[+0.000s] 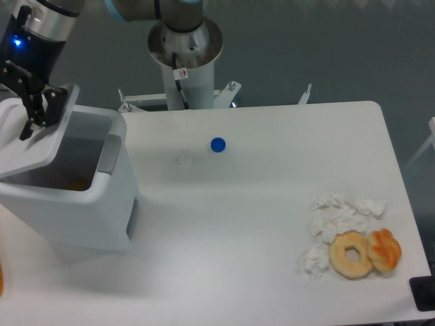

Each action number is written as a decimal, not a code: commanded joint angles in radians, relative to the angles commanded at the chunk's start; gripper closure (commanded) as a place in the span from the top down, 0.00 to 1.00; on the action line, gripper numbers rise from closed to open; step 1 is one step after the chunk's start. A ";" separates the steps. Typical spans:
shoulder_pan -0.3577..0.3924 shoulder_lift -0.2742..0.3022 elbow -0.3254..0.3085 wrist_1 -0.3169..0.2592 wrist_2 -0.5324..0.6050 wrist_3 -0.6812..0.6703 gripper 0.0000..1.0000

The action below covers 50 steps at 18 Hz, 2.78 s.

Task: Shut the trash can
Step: 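Lower the gripper onto the lid and press it down, then hold the gripper pressed on the closed lid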

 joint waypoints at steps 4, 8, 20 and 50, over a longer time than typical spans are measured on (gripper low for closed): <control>0.025 -0.002 -0.002 0.002 0.000 0.003 1.00; 0.034 -0.005 -0.003 -0.002 0.000 0.023 1.00; 0.048 -0.011 -0.037 -0.002 0.029 0.078 1.00; 0.074 -0.029 -0.055 -0.005 0.061 0.083 1.00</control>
